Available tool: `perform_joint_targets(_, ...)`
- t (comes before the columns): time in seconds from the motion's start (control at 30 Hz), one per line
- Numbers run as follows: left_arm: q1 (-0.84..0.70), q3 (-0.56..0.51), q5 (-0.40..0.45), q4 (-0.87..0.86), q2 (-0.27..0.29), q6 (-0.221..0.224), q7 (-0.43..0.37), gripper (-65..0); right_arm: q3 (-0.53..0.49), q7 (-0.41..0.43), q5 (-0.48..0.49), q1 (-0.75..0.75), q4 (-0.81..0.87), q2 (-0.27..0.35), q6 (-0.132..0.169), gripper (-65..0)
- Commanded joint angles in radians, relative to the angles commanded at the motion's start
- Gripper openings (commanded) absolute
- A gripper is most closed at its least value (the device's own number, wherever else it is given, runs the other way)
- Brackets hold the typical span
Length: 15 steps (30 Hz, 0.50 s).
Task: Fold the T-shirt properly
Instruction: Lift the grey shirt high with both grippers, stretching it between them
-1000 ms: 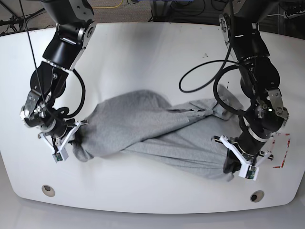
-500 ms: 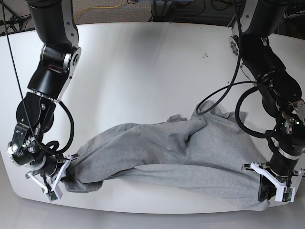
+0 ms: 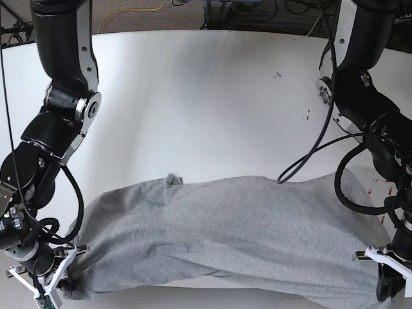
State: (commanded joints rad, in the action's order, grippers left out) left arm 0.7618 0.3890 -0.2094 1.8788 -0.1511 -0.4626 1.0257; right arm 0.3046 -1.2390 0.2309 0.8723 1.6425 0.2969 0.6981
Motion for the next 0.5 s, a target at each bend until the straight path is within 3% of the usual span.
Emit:
perform_joint_targets(0.3,0.046,0.000,0.003,-0.003,-0.008,0.000,0.002,-65.0,-0.092,0.011,-0.003,0.092,-0.031,0.061,0.000,-65.0)
perform_joint_targets(0.5,0.097,0.000,0.003,-0.021,-0.014,0.000,0.003,-65.0,-0.097,0.017,-0.005,0.175,-0.083,0.077,0.000,-65.0)
